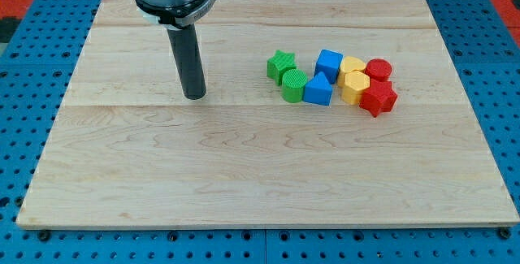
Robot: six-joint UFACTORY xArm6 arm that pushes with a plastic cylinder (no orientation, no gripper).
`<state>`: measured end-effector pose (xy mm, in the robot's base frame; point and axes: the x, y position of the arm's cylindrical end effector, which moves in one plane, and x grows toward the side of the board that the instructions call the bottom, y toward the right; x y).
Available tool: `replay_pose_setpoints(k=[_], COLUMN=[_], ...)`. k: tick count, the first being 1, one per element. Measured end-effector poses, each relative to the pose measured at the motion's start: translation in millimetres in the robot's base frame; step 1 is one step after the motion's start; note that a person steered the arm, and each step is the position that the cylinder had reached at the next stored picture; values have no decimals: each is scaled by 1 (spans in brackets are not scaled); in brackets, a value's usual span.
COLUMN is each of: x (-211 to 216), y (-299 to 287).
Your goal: Point your arm at the green circle
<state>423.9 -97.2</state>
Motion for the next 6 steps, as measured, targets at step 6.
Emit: replay_pose_setpoints(k=[6], x=[23], y=[188])
